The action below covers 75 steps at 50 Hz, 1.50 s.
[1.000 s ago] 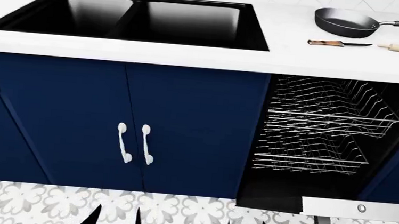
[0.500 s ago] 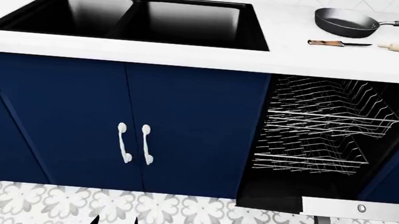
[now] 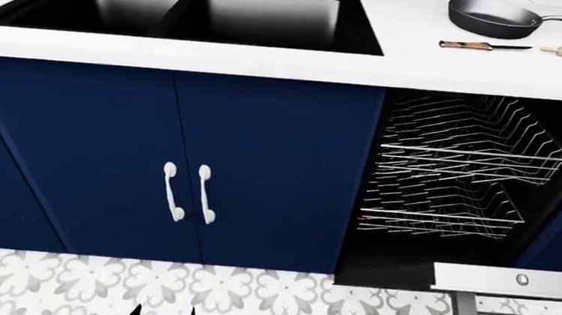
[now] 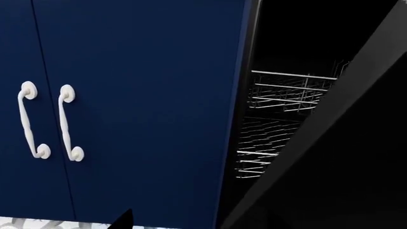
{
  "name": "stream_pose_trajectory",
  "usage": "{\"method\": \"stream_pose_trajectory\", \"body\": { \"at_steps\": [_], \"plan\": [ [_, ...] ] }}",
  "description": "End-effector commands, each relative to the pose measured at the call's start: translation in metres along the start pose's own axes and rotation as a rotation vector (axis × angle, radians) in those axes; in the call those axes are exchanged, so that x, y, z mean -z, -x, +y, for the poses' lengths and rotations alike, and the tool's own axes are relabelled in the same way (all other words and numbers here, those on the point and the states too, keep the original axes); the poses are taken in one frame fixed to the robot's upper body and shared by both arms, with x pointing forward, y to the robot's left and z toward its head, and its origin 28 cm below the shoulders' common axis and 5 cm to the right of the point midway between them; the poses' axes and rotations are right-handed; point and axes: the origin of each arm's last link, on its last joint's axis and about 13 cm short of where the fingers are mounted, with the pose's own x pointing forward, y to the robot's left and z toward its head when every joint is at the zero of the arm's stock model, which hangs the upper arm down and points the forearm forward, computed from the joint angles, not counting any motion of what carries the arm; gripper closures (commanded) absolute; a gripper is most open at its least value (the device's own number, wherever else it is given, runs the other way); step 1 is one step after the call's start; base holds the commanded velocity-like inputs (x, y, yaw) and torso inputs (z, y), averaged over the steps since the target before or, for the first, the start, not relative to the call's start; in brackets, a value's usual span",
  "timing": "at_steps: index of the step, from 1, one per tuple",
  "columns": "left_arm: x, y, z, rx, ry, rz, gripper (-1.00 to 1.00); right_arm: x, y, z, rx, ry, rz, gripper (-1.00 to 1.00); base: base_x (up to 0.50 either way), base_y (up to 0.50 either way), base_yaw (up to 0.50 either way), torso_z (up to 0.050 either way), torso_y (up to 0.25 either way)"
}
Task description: Close the dishwasher door
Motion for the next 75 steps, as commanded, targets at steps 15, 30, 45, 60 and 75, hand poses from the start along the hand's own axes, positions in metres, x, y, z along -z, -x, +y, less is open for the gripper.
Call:
{"method": "stream_pose_trajectory", "body": {
  "at_steps": [15, 30, 45, 60, 75],
  "plan": [
    [0.0001, 0.0001, 0.0000, 0.000, 0.003, 0.000, -1.00, -0.0002, -0.0001, -0.0004, 0.002, -0.005, -0.002, -1.00, 0.00, 0.00, 0.00, -0.050, 0.000],
    [0.0001, 0.0000, 0.0001, 0.000, 0.005, 0.002, -1.00, -0.0001, 0.0000, -0.0006, 0.003, -0.007, -0.002, -1.00, 0.00, 0.00, 0.00, -0.050, 0.000],
    [0.0002, 0.0000, 0.0002, 0.000, 0.007, 0.003, -1.00, -0.0002, 0.0000, -0.0007, 0.004, -0.010, -0.002, -1.00, 0.00, 0.00, 0.00, -0.050, 0.000],
    [0.0002, -0.0001, 0.0002, -0.001, 0.007, 0.004, -1.00, -0.0001, 0.0001, -0.0006, 0.004, -0.011, 0.000, -1.00, 0.00, 0.00, 0.00, -0.050, 0.000],
    [0.0001, -0.0004, 0.0004, 0.000, 0.010, 0.004, -1.00, -0.0003, -0.0004, -0.0008, 0.005, -0.013, -0.002, -1.00, 0.00, 0.00, 0.00, -0.050, 0.000]
  ]
}}
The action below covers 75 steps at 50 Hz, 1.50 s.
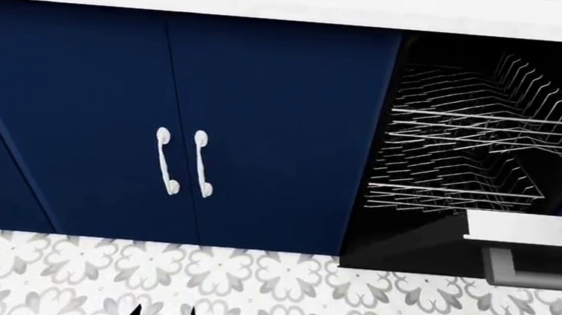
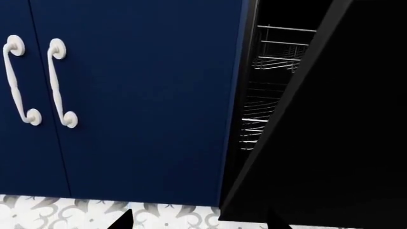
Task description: Close the dishwasher door
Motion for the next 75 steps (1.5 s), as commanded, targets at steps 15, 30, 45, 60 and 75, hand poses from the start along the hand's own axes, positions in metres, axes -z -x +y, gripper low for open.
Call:
{"method": "stream_pose_trajectory", "body": {
  "at_steps": [15, 30, 45, 60, 75],
  "plan": [
    [0.0000, 0.0001, 0.0000, 0.000, 0.001, 0.000, -1.00, -0.0001, -0.0001, -0.0002, 0.001, -0.003, -0.001, -1.00, 0.00, 0.00, 0.00, -0.050, 0.000],
    [0.0000, 0.0001, 0.0000, 0.000, 0.001, 0.000, -1.00, 0.0000, -0.0002, -0.0003, 0.002, -0.002, 0.001, -1.00, 0.00, 0.00, 0.00, -0.050, 0.000],
    [0.0000, 0.0001, 0.0000, 0.000, 0.001, 0.000, -1.00, 0.0000, -0.0001, -0.0003, 0.003, -0.005, 0.001, -1.00, 0.00, 0.00, 0.00, -0.050, 0.000],
    [0.0000, 0.0001, 0.0000, 0.000, 0.001, 0.000, -1.00, -0.0001, -0.0002, -0.0005, 0.005, -0.006, 0.000, -1.00, 0.00, 0.00, 0.00, -0.050, 0.000],
    [0.0000, 0.0001, 0.0000, 0.000, 0.001, 0.000, -1.00, -0.0001, -0.0003, -0.0005, 0.005, -0.007, 0.001, -1.00, 0.00, 0.00, 0.00, -0.050, 0.000]
  ]
}}
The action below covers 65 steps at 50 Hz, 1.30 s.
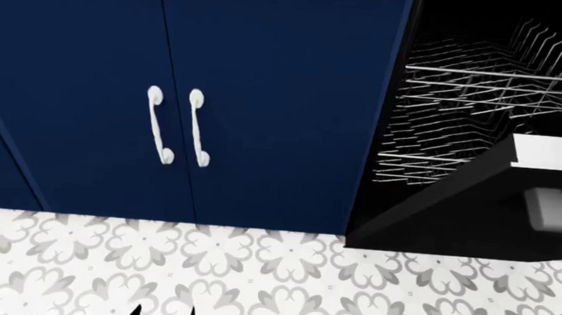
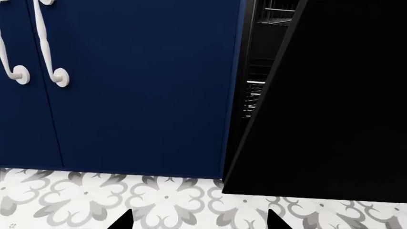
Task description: Close the dishwasher door
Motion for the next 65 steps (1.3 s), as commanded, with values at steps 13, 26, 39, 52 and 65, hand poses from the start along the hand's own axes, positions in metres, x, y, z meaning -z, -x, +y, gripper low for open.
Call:
{"method": "stream_pose_trajectory", "body": {
  "at_steps": [13, 26, 39, 52, 65],
  "plan": [
    [0.0000, 0.0000, 0.0000, 0.000, 0.000, 0.000, -1.00, -0.0001, -0.0001, 0.0000, 0.001, -0.002, -0.001, -1.00, 0.00, 0.00, 0.00, -0.050, 0.000],
    [0.0000, 0.0000, 0.0000, 0.000, 0.000, 0.000, -1.00, 0.0001, -0.0001, -0.0002, 0.001, -0.002, 0.002, -1.00, 0.00, 0.00, 0.00, -0.050, 0.000],
    [0.0000, 0.0000, 0.0000, 0.000, 0.000, 0.000, -1.00, 0.0001, -0.0002, 0.0001, 0.001, -0.001, 0.003, -1.00, 0.00, 0.00, 0.00, -0.050, 0.000],
    [0.0000, 0.0000, 0.0000, 0.000, 0.000, 0.000, -1.00, 0.0001, 0.0001, -0.0001, 0.002, -0.003, 0.002, -1.00, 0.00, 0.00, 0.00, -0.050, 0.000],
    [0.0000, 0.0000, 0.0000, 0.000, 0.000, 0.000, -1.00, 0.0000, -0.0001, -0.0003, 0.002, -0.004, 0.002, -1.00, 0.00, 0.00, 0.00, -0.050, 0.000]
  ]
}}
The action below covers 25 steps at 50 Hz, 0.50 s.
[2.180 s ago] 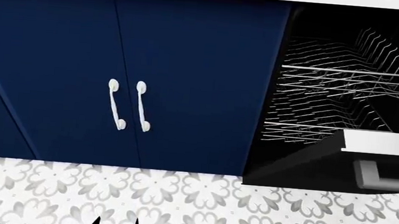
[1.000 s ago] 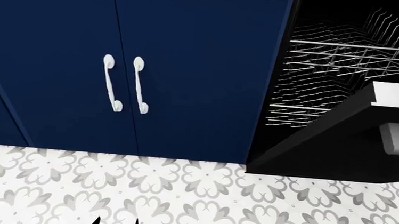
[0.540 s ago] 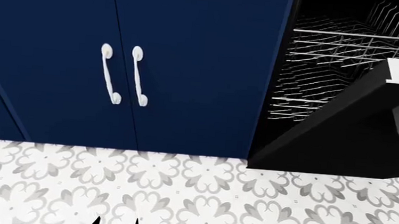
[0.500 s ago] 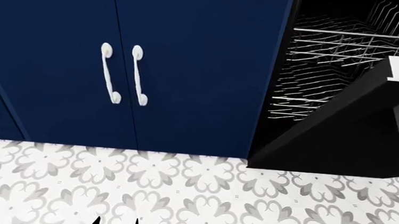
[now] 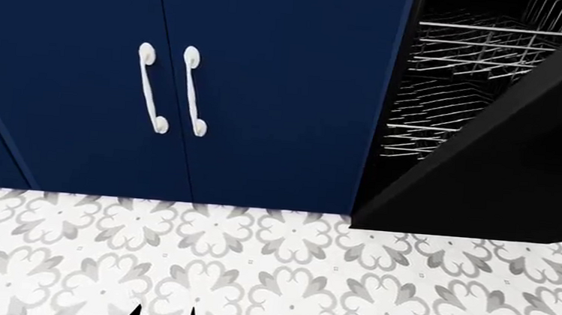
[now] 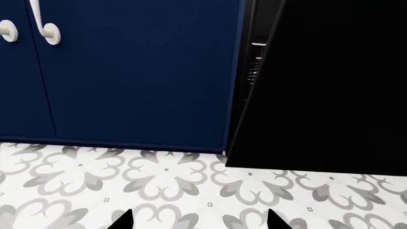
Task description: Close the dishwasher door
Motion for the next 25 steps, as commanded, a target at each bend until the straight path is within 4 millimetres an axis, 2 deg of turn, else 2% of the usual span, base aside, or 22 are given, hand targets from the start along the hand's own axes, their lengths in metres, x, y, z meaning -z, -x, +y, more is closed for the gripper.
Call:
{"method": "stream_pose_trajectory", "body": {
  "at_steps": [1, 25],
  "plan": [
    [0.0000, 0.0000, 0.0000, 0.000, 0.000, 0.000, -1.00, 0.0000, 0.0000, -0.0002, 0.000, -0.001, 0.000, -1.00, 0.00, 0.00, 0.00, -0.050, 0.000],
    [0.0000, 0.0000, 0.0000, 0.000, 0.000, 0.000, -1.00, -0.0001, -0.0002, 0.0005, 0.001, 0.001, 0.001, -1.00, 0.00, 0.00, 0.00, -0.050, 0.000]
  ]
}}
